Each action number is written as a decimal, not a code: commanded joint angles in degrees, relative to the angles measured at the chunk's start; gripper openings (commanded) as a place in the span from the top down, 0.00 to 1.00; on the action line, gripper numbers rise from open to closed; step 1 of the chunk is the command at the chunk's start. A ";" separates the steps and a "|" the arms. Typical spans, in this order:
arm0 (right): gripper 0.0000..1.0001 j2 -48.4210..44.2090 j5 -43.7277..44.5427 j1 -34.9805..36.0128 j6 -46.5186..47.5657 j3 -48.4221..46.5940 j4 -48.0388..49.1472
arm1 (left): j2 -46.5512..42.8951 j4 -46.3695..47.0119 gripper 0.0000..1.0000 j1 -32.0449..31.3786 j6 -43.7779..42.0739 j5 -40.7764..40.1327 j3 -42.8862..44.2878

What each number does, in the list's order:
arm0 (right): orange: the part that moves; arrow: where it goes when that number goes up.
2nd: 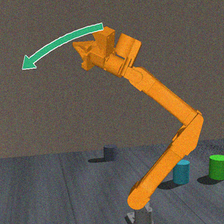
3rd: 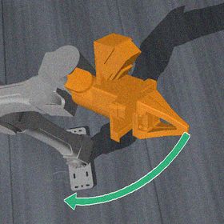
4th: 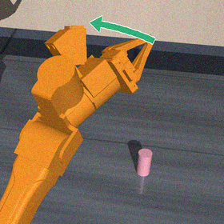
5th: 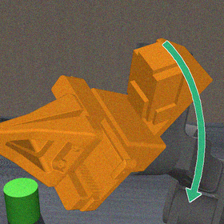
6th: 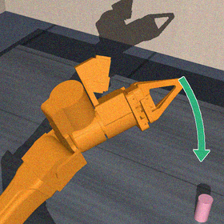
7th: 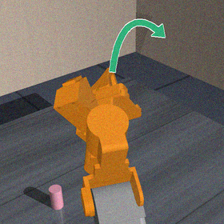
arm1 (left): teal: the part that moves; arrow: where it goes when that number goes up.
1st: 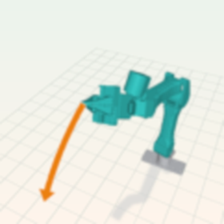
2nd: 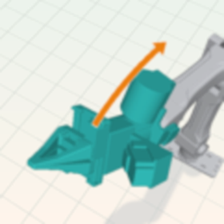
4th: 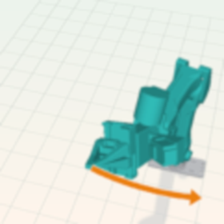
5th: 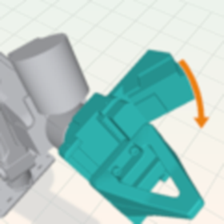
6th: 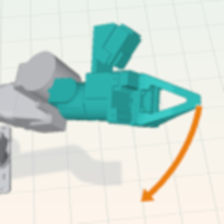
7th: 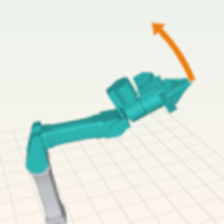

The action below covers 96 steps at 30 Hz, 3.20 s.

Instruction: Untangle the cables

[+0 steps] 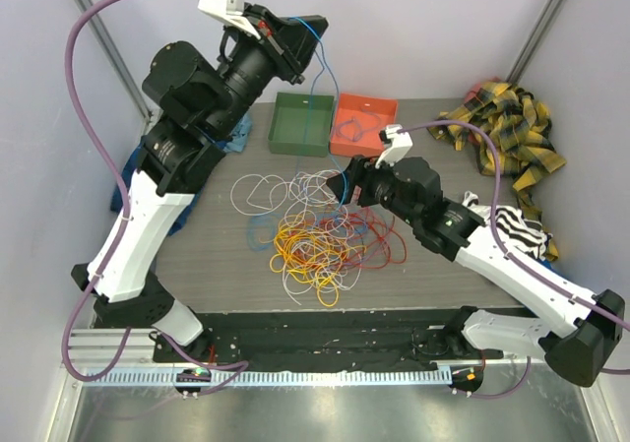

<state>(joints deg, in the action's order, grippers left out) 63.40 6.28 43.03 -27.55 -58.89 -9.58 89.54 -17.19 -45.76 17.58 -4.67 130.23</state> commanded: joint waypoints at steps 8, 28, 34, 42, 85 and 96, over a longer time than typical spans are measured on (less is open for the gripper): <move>0.23 1.18 -2.85 0.13 0.83 1.85 11.25 | -0.77 1.02 1.00 -1.17 2.28 2.82 -2.79; 0.26 22.56 16.99 0.48 3.12 -0.52 13.81 | -6.12 0.93 1.00 -3.29 2.46 3.09 -6.92; 0.24 17.03 27.29 -3.64 7.59 -4.99 9.43 | -10.43 3.03 1.00 -3.37 1.23 1.68 -12.01; 0.23 14.48 22.64 -5.41 8.40 -13.10 1.24 | -13.60 5.15 1.00 -3.37 0.79 0.62 -17.03; 0.31 -27.89 16.13 -4.62 -5.93 16.09 -6.85 | 44.66 56.48 0.99 9.37 -13.99 -10.27 18.30; 0.31 -25.51 16.66 -4.62 -5.23 17.50 -5.71 | 49.85 53.93 1.00 10.51 -9.68 -8.16 12.67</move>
<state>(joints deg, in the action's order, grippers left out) 38.37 21.78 38.20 -32.32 -42.09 -18.02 138.06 33.67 -34.35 6.00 -13.28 142.82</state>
